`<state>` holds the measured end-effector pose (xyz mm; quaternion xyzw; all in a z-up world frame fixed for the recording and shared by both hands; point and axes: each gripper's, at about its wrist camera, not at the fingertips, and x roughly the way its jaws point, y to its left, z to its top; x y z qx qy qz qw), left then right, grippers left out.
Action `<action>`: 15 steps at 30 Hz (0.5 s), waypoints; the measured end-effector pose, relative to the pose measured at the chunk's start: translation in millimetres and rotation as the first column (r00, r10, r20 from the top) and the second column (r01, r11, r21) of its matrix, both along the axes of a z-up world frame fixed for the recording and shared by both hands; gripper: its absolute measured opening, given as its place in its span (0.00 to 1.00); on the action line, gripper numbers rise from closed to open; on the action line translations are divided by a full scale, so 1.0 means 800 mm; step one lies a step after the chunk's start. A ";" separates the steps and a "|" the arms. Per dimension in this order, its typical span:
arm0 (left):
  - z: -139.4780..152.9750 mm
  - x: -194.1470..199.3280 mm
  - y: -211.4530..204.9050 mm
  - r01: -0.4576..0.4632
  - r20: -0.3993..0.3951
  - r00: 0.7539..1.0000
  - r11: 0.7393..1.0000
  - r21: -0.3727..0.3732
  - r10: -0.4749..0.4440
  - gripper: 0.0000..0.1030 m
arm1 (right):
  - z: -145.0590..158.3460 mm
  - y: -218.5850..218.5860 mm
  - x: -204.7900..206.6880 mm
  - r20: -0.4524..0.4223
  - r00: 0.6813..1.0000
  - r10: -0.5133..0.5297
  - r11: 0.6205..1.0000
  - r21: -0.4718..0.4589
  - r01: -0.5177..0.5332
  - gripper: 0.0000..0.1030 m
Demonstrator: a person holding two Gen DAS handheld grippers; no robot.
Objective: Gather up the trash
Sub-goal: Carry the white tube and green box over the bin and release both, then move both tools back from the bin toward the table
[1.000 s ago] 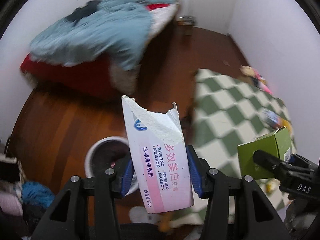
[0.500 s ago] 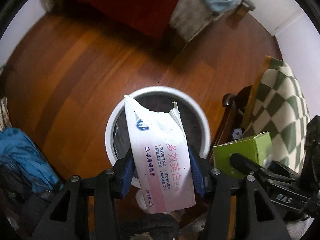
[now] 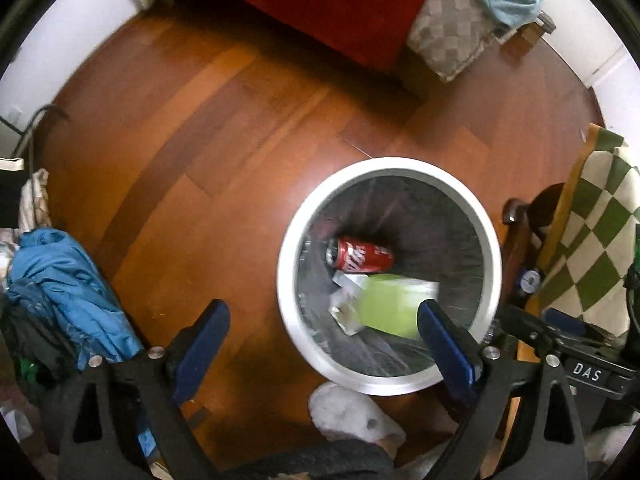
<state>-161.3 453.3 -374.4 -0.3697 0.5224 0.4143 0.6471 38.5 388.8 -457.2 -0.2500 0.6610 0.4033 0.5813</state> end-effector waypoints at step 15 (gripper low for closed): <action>0.038 -0.024 -0.050 -0.002 -0.039 0.999 0.996 0.091 0.006 0.93 | 0.039 -0.044 -0.035 0.170 0.980 0.107 0.993 -0.063 -0.097 1.00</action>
